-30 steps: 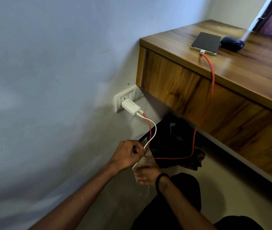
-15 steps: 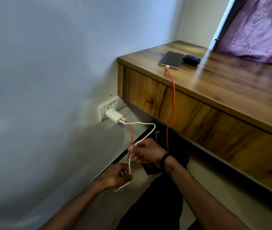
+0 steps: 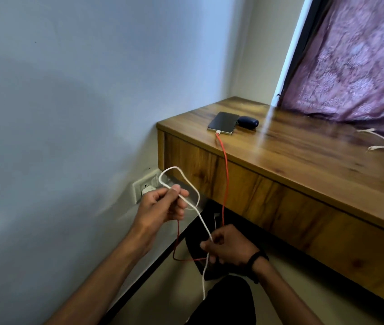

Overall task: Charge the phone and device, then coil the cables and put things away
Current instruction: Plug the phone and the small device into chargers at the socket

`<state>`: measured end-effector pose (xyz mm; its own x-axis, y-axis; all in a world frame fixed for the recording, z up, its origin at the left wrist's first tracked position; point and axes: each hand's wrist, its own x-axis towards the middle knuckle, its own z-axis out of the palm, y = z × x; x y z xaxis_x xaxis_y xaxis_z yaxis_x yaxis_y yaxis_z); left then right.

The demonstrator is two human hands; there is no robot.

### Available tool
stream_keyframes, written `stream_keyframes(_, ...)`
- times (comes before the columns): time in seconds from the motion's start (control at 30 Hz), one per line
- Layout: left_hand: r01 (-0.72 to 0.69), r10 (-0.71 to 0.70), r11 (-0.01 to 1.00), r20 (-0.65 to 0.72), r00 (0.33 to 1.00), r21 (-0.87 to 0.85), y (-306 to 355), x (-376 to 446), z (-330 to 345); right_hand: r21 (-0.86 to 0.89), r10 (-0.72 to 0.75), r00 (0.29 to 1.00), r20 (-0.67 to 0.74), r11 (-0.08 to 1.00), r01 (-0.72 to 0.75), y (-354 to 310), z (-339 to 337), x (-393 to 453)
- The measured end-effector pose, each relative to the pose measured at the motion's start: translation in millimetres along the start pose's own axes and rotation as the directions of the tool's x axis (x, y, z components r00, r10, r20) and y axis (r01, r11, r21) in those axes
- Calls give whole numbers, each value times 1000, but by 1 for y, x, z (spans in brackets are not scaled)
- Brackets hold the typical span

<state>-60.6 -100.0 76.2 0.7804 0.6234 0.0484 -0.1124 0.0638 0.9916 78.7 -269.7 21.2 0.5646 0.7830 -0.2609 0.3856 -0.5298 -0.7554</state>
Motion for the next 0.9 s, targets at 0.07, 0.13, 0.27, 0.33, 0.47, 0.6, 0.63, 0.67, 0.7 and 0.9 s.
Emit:
stream_keyframes(0.07, 19, 13, 924, -82, 997, 382, 10, -6, -12, -26, -37, 991, -132, 999, 34, -4, -12, -5)
stream_keyframes(0.13, 37, 184, 529, -157, 970, 848, 19, -15, -26, -30, -98, 970, -225, 995, 94, -14, -25, -12)
stream_keyframes(0.27, -140, 529, 462, -146, 836, 876, 43, -15, -13, -138, -309, 910, -277, 950, 281, -45, -37, -26)
stream_keyframes(0.33, -123, 343, 576, -102, 934, 808, 47, 2, 3, -275, -454, 837, -305, 884, 380, -61, -39, -35)
stream_keyframes(0.47, 339, -449, 838, 189, 873, 426, 30, 37, 33, -388, -689, 691, -219, 711, 586, -88, -34, -55)
stream_keyframes(0.6, 507, -512, 857, 253, 821, 89, 36, 52, 59, -346, -706, 698, -119, 688, 637, -94, -27, -68)
stream_keyframes(0.63, 465, -470, 882, 235, 851, 80, 42, 52, 62, -294, -691, 716, -96, 707, 643, -93, -28, -70)
stream_keyframes(0.67, 392, -402, 916, 212, 891, 89, 48, 51, 63, -208, -668, 738, -95, 739, 641, -91, -30, -70)
stream_keyframes(0.7, 289, -306, 951, 192, 933, 109, 54, 50, 63, -94, -638, 760, -128, 770, 631, -90, -35, -70)
stream_keyframes(0.9, -349, 270, 870, 256, 928, 348, 82, 21, 73, 433, -232, 838, -494, 770, 469, -109, -80, -44)
